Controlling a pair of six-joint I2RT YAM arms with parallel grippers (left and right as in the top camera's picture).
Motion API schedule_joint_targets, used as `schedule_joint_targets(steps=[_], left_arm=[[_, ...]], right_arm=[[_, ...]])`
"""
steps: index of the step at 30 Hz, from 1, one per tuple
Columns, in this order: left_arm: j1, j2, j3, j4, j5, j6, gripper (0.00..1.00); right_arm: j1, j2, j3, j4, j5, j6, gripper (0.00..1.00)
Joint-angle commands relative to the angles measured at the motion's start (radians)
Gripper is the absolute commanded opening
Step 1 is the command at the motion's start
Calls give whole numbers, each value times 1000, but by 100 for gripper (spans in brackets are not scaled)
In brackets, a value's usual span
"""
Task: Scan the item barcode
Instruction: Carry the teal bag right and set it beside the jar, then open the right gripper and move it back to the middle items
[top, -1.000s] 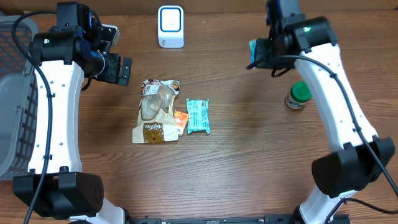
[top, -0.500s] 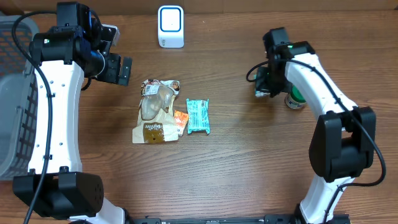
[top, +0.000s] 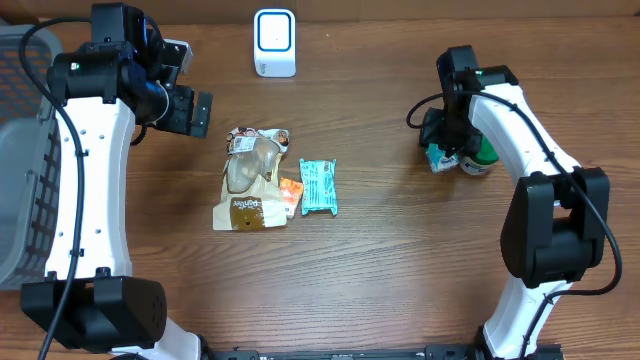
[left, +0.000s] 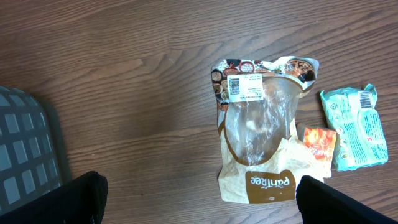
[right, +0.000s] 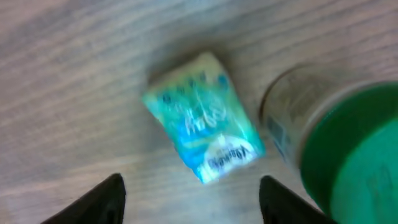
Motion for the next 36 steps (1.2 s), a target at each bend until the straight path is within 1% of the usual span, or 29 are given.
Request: schedule_joint_targets(steps=[1, 3, 5, 7, 9, 16, 19, 20, 22, 23, 25, 29, 33, 36], left_arm=[[2, 0, 9, -2, 7, 11, 99], [2, 0, 9, -2, 7, 11, 100], [2, 0, 9, -2, 7, 11, 99], [2, 0, 9, -2, 7, 11, 100], [2, 0, 9, -2, 7, 11, 99], [2, 0, 9, -2, 7, 11, 100], [2, 0, 9, -2, 7, 11, 99], [2, 0, 9, -2, 7, 11, 100], [2, 0, 9, -2, 7, 11, 99], [2, 0, 9, -2, 7, 11, 99], [2, 0, 9, -2, 7, 11, 100], [2, 0, 9, -2, 7, 11, 99], [2, 0, 9, -2, 6, 11, 100], [2, 0, 9, -2, 7, 11, 100]], right_arm=[[4, 1, 120, -75, -34, 1, 67], [9, 1, 187, -136, -101, -8, 67], [17, 0, 243, -184, -225, -50, 67], [30, 0, 260, -200, -356, -85, 67], [47, 1, 251, -199, -439, -86, 66], [157, 2, 170, -165, -497, -69, 66], [222, 2, 129, -117, -505, -20, 58], [245, 2, 115, -96, -505, -16, 52], [287, 2, 87, -54, -505, 6, 43], [301, 2, 77, -39, -505, 16, 37], [343, 2, 50, 8, -505, 67, 26], [400, 2, 13, 98, -505, 157, 16], [466, 3, -50, 239, -504, 245, 13], [499, 5, -93, 310, -485, 299, 10]])
